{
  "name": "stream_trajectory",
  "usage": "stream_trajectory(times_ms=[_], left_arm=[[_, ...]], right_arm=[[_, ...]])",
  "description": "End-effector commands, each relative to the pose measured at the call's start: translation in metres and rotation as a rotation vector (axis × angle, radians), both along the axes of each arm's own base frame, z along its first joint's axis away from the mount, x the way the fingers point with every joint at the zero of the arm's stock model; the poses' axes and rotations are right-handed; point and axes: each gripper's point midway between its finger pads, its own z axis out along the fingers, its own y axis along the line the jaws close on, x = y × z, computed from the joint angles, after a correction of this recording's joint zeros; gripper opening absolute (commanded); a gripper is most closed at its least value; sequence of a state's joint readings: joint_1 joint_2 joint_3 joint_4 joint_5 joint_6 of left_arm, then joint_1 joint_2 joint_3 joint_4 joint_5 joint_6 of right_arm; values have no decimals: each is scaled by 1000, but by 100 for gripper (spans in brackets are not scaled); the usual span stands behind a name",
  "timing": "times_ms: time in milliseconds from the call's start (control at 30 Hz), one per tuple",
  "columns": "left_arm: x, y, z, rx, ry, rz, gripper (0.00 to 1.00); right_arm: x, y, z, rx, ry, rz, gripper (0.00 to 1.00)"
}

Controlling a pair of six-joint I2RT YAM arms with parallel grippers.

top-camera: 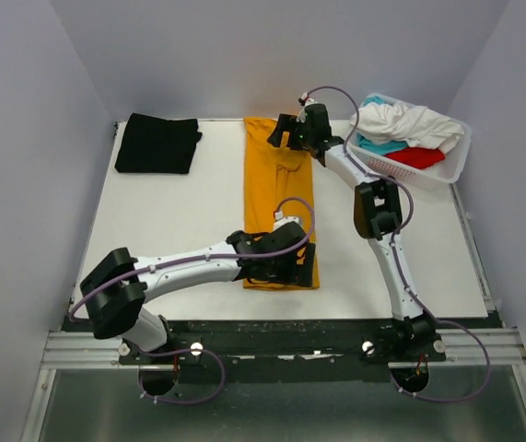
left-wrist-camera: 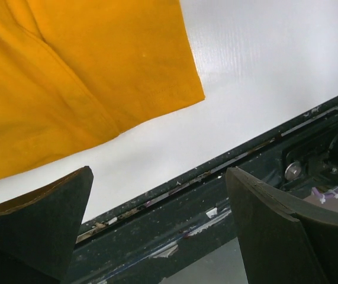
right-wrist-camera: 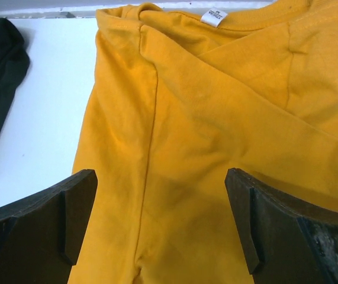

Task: Fold and stack the t-shirts
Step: Rotate the tshirt 90 degrees, then grab the bottom of the folded rectangular tshirt with both arms

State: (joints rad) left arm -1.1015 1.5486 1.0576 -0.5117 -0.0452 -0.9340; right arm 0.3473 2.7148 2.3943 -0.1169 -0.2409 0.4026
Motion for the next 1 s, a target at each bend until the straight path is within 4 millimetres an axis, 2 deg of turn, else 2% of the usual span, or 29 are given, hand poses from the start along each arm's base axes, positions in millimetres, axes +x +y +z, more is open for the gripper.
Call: stream_trajectory(times_ms=[0,33,67,100,233,367,500,567,667,733,833,933,967], left_arm=[[9,37,18,26,-98,72,99],[9,48,14,25,-91,104,99],[9,59,9,23,-79,140,99],[9,71,2,27,-67,174,99],[9,106,-32,-4,-6,262,99],[20,113,-41,-127,7,311,99],[24,100,-40,-202,10,295,95],[25,100,-49,-198,23,325,85],[23,102,-62,-188,48,375,67],[20,101,-65,-171,27,397,65],[17,97,-68,-146,12,430,57],[21,95,-76,-139,13,461,33],[21,93,-77,-135,11,465,22]], right_arm=[[-16,-19,95,-33,-110,-22,100],[-24,-27,92,-45,-89,-45,100],[-33,-35,100,-43,-80,-83,100],[-46,-41,94,-51,-52,-100,100],[-109,-66,84,-46,53,-148,100],[-173,-93,63,-46,192,-222,100],[-236,-107,41,-18,291,-231,100],[-262,-112,29,-7,338,-235,100],[-288,-120,20,-18,375,-234,100],[-301,-130,14,-38,414,-277,100],[-327,-126,4,6,477,-246,99],[-359,-125,-5,7,552,-189,98],[-365,-128,-3,-1,550,-183,98]])
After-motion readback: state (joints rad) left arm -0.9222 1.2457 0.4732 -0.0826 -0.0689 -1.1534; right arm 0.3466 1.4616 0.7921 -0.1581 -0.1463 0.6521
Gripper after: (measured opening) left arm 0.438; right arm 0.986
